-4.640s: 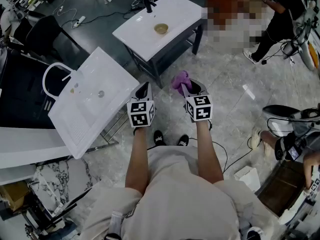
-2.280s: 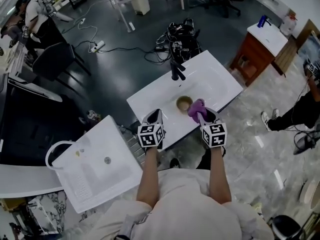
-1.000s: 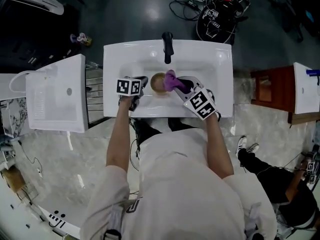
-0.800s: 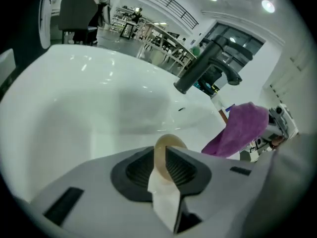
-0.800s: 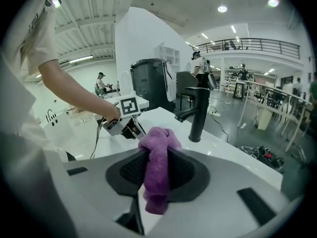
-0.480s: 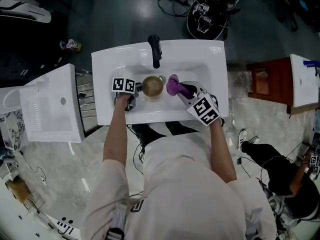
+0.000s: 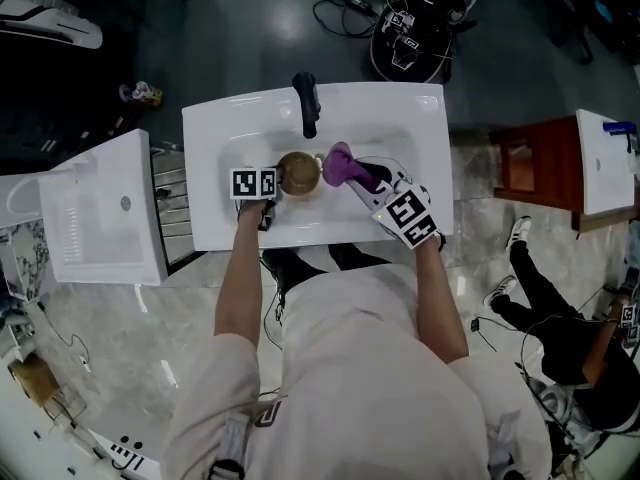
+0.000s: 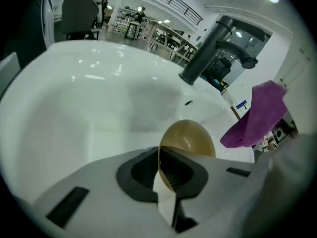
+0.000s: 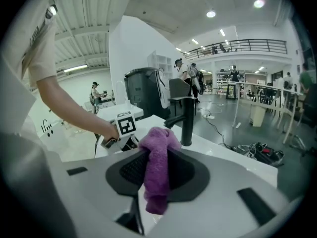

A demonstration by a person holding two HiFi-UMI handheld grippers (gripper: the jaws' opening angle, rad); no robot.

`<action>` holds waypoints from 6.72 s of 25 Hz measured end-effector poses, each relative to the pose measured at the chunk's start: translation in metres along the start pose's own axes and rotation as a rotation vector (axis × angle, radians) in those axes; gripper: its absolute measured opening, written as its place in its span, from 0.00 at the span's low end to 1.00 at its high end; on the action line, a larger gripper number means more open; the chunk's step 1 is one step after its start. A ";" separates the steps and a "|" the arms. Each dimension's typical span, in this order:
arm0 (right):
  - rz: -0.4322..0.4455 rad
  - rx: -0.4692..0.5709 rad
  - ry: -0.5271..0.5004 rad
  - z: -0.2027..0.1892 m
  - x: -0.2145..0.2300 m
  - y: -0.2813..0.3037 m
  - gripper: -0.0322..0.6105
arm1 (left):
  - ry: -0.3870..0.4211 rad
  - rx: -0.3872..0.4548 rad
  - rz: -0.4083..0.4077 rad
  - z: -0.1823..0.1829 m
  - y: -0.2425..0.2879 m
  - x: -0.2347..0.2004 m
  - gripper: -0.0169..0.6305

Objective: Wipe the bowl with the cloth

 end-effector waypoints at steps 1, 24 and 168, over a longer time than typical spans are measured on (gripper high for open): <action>0.014 0.033 0.013 0.006 -0.002 0.000 0.19 | 0.000 0.032 0.029 -0.002 -0.008 0.004 0.05; -0.065 -0.144 -0.322 0.078 -0.065 0.103 0.19 | 0.159 0.486 0.414 -0.030 -0.122 0.098 0.05; -0.215 -0.145 -0.724 0.081 -0.094 0.119 0.19 | 0.093 0.539 0.331 -0.029 -0.144 0.081 0.06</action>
Point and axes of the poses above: the fingertips, and each gripper's own axes: y forward along the fingers, x to its right, z out of its top, the point moved 10 cm from there along -y, backward along the fingers, and after that the axes turned 12 degrees about -x, right-handed, at the moved point
